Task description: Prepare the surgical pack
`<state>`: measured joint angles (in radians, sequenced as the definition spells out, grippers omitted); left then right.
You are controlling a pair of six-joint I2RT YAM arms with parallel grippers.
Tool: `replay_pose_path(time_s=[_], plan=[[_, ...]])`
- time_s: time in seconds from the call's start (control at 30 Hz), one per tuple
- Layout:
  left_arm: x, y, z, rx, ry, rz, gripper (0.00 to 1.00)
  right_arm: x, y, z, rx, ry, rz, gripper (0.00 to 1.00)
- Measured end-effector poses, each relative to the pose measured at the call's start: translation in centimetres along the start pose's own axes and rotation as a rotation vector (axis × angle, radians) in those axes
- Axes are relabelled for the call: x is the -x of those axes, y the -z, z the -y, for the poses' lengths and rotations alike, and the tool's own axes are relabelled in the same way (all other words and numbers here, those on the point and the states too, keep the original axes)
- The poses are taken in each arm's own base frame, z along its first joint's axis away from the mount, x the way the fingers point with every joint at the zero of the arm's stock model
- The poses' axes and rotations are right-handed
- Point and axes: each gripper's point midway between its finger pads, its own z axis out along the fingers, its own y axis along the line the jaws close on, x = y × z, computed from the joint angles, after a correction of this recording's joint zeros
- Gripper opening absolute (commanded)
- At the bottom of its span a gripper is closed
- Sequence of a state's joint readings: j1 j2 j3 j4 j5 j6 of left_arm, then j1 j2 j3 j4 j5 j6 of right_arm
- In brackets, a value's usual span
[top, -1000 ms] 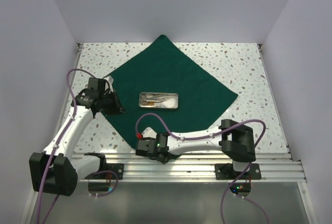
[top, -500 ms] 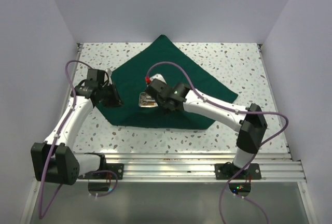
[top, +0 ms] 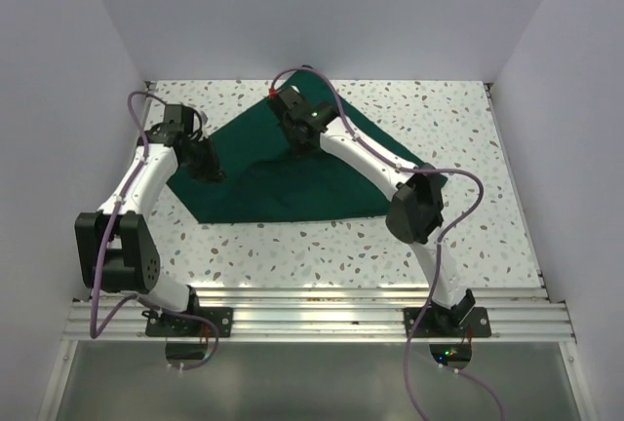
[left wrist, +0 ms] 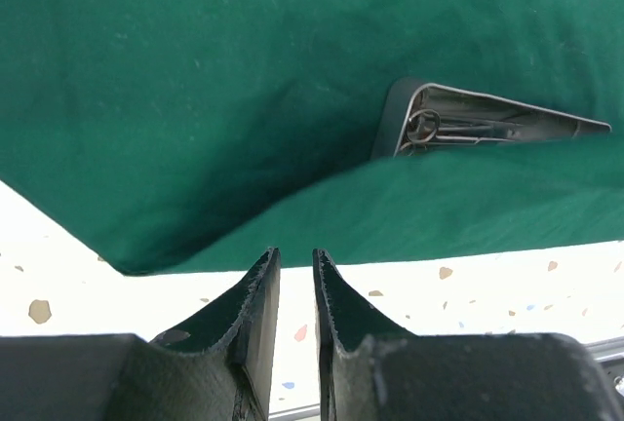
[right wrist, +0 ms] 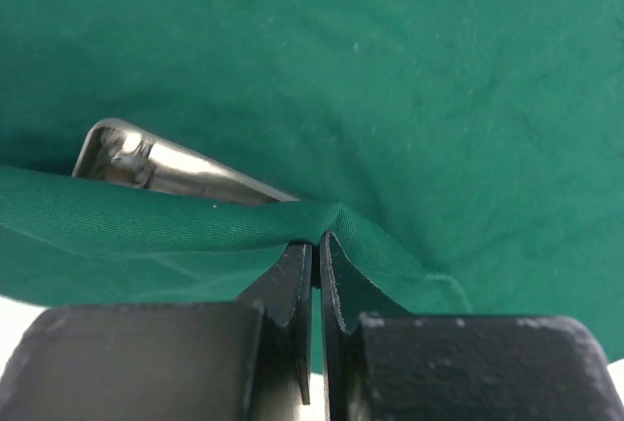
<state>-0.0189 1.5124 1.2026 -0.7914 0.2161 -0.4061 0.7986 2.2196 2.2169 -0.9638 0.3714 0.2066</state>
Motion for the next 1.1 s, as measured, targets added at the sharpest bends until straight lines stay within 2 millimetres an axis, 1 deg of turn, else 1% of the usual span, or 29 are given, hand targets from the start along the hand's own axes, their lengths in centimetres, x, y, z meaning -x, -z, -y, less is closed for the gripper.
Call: replay_pose_path(time_s=[0.1, 0.23, 0.5, 0.73, 0.9, 1.1], plan=[[0.6, -0.9, -0.1, 0.002, 0.003, -0.020, 0.23, 0.0, -1.7, 0.7, -0.006, -0.015, -0.025, 0.00], [1.3, -1.7, 0.0, 0.004, 0.006, -0.033, 0.23, -0.5, -3.0, 1.5, -0.006, -0.030, -0.052, 0.00], [2.8, -1.9, 0.5, -0.004, 0.002, -0.018, 0.23, 0.0, -4.3, 2.7, -0.006, -0.066, -0.049, 0.00], [3.2, -2.2, 0.5, -0.001, 0.008, -0.025, 0.23, 0.3, -5.4, 3.5, -0.003, -0.091, -0.049, 0.00], [4.2, -2.1, -0.2, 0.005, 0.027, -0.009, 0.23, -0.4, -6.8, 4.3, -0.012, -0.109, -0.072, 0.00], [4.3, -2.5, -0.5, 0.010, 0.036, -0.017, 0.24, -0.6, -8.0, 5.1, -0.020, -0.126, -0.084, 0.00]])
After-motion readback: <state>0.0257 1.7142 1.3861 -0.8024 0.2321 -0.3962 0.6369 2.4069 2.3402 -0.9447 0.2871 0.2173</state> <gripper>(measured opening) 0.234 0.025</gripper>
